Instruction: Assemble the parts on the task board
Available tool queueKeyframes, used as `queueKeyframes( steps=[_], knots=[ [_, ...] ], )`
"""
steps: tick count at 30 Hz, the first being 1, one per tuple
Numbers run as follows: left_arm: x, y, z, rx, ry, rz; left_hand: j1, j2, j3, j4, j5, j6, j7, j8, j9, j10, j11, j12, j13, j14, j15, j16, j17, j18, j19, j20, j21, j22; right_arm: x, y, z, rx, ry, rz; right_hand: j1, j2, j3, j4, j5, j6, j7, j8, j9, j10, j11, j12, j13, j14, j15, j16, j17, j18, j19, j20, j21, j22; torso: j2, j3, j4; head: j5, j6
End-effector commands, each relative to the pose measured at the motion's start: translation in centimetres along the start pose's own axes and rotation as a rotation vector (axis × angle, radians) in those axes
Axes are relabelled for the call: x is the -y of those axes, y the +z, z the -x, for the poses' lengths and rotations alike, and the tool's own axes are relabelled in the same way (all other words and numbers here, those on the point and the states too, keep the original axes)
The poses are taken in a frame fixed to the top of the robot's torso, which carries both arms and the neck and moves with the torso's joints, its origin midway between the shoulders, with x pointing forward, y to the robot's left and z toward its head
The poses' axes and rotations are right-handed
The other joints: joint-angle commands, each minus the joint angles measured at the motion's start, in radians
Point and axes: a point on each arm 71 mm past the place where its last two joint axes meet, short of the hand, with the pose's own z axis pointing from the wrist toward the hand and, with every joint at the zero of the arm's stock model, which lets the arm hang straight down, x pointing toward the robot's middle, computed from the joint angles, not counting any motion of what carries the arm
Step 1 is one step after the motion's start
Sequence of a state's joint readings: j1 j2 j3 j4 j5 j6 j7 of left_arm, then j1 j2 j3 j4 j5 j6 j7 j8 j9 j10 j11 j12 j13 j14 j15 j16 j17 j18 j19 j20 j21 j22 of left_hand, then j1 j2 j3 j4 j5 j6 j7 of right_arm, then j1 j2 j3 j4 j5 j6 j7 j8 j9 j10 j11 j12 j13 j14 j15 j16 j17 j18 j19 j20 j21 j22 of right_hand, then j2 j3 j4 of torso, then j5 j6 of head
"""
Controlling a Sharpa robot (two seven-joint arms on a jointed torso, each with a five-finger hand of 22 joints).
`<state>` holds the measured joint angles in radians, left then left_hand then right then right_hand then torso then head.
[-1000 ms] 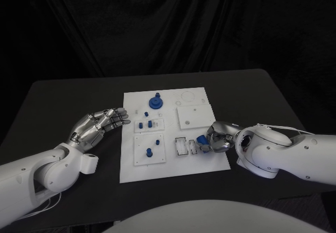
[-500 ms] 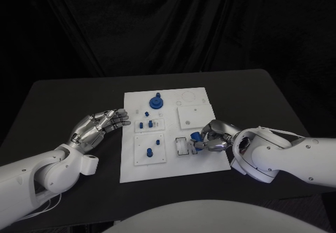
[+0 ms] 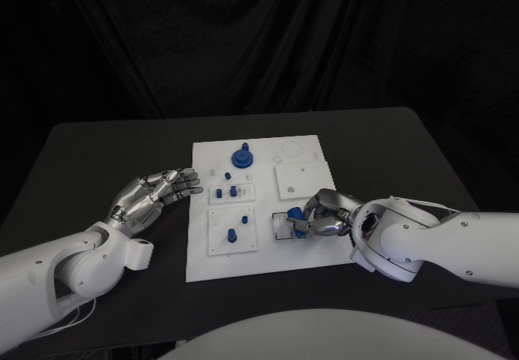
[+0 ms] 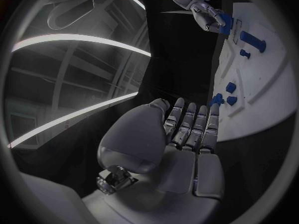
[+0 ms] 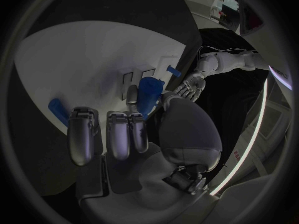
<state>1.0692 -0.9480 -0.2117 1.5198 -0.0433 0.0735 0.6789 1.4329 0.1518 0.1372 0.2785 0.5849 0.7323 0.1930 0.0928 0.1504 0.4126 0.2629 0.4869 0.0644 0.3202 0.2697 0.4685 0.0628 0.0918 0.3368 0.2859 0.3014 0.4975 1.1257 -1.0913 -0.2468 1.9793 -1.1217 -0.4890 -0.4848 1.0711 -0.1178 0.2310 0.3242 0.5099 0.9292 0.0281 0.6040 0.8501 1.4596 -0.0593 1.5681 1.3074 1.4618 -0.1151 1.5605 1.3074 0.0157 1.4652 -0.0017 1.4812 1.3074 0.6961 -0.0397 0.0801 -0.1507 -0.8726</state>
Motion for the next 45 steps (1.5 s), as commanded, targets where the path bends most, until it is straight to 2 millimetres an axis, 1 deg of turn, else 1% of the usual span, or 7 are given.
queueKeyframes(
  steps=[1, 18, 23, 37, 41, 42, 45],
  knots=[
    [0.05, 0.03, -0.24, -0.016, -0.014, -0.023, 0.007, 0.000, 0.006, 0.001, 0.007, 0.000, 0.006, 0.004, -0.001, -0.002, 0.008, 0.005, 0.000, 0.010, 0.000, 0.005, 0.001, -0.004, 0.006, 0.002, 0.006, 0.001, 0.14, 0.07, -0.35, -0.040, -0.013, -0.030, -0.011, 0.006, 0.026, -0.037, -0.041, -0.020, -0.014, -0.009, -0.002, 0.111, 0.005, 0.003, 0.263, 0.102, 0.004, -0.004, 0.227, 0.012, 0.058, 0.003, -0.007, 0.227, 0.000, -0.0013, 0.0009, 0.000, 0.000],
    [-0.07, 0.02, -0.24, -0.018, -0.017, -0.018, 0.009, 0.001, 0.008, 0.001, 0.008, 0.000, 0.006, 0.004, -0.001, -0.002, 0.008, 0.005, 0.000, 0.010, 0.000, 0.006, 0.001, -0.004, 0.006, 0.002, 0.006, 0.001, -0.18, 0.68, -0.55, -0.042, -0.018, -0.024, -0.070, 0.036, -0.028, -0.033, -0.165, -0.022, -0.008, -0.022, 0.001, 0.111, 0.011, 0.003, 0.263, 0.101, 0.010, -0.005, 0.224, 0.012, 0.057, 0.008, -0.010, 0.226, 0.000, 0.0000, 0.0000, 0.004, 0.000],
    [-0.11, 0.03, -0.25, -0.019, -0.018, -0.017, 0.011, 0.001, 0.010, 0.000, 0.009, 0.000, 0.006, 0.004, -0.001, -0.003, 0.009, 0.005, 0.000, 0.012, 0.000, 0.008, 0.001, -0.004, 0.006, 0.002, 0.006, 0.001, -0.24, 0.81, -0.60, -0.043, -0.020, -0.024, -0.145, 0.056, -0.072, -0.031, -0.262, -0.035, -0.002, -0.038, -0.004, 0.111, 0.016, 0.003, 0.263, 0.100, 0.014, -0.008, 0.217, 0.014, 0.054, 0.012, -0.018, 0.223, 0.000, 0.0005, 0.0000, 0.004, 0.000],
    [-0.23, 0.01, -0.22, -0.021, -0.020, -0.008, 0.012, 0.001, 0.011, 0.000, 0.010, -0.001, 0.006, 0.004, -0.002, -0.003, 0.009, 0.005, 0.000, 0.013, 0.000, 0.010, 0.002, -0.004, 0.006, 0.002, 0.006, 0.002, -0.49, 0.93, -0.52, -0.023, -0.041, -0.002, -0.178, 0.038, -0.143, -0.029, -0.403, -0.034, 0.003, -0.055, -0.019, 0.111, 0.021, 0.003, 0.263, 0.096, 0.018, -0.015, 0.199, 0.018, 0.047, 0.017, -0.033, 0.218, 0.000, 0.0008, -0.0008, 0.008, 0.000],
    [-0.28, 0.02, -0.23, -0.022, -0.021, -0.005, 0.012, 0.001, 0.011, 0.000, 0.010, -0.001, 0.006, 0.004, -0.002, -0.003, 0.009, 0.005, 0.000, 0.013, 0.000, 0.010, 0.002, -0.004, 0.006, 0.002, 0.006, 0.002, -0.59, 0.89, -0.40, -0.007, -0.033, 0.013, -0.186, 0.040, -0.149, -0.029, -0.413, -0.032, 0.003, -0.055, -0.019, 0.111, 0.021, 0.003, 0.263, 0.096, 0.018, -0.015, 0.199, 0.018, 0.047, 0.017, -0.033, 0.218, 0.000, 0.0012, 0.0005, 0.007, 0.000],
    [-0.29, 0.02, -0.22, -0.022, -0.021, -0.004, 0.012, 0.001, 0.011, 0.000, 0.010, -0.001, 0.006, 0.004, -0.002, -0.003, 0.009, 0.005, 0.000, 0.013, 0.000, 0.010, 0.002, -0.004, 0.006, 0.002, 0.006, 0.002, -0.62, 0.88, -0.37, -0.003, -0.031, 0.017, -0.218, 0.066, -0.168, -0.039, -0.359, -0.028, 0.002, -0.054, -0.019, 0.111, 0.020, 0.003, 0.263, 0.096, 0.017, -0.015, 0.197, 0.019, 0.046, 0.016, -0.034, 0.218, 0.000, 0.0011, -0.0002, 0.008, 0.000],
    [-0.32, 0.00, -0.20, -0.022, -0.021, -0.002, 0.012, 0.001, 0.011, 0.000, 0.010, -0.001, 0.006, 0.004, -0.002, -0.003, 0.009, 0.005, 0.000, 0.013, 0.000, 0.010, 0.002, -0.004, 0.006, 0.002, 0.006, 0.002, -0.76, 0.84, -0.24, 0.015, -0.021, 0.039, -0.221, 0.072, -0.179, -0.031, -0.345, -0.026, 0.001, -0.053, -0.019, 0.111, 0.020, 0.003, 0.263, 0.096, 0.017, -0.015, 0.199, 0.018, 0.047, 0.016, -0.033, 0.218, 0.000, 0.0012, -0.0007, 0.009, 0.000]
  ],
)
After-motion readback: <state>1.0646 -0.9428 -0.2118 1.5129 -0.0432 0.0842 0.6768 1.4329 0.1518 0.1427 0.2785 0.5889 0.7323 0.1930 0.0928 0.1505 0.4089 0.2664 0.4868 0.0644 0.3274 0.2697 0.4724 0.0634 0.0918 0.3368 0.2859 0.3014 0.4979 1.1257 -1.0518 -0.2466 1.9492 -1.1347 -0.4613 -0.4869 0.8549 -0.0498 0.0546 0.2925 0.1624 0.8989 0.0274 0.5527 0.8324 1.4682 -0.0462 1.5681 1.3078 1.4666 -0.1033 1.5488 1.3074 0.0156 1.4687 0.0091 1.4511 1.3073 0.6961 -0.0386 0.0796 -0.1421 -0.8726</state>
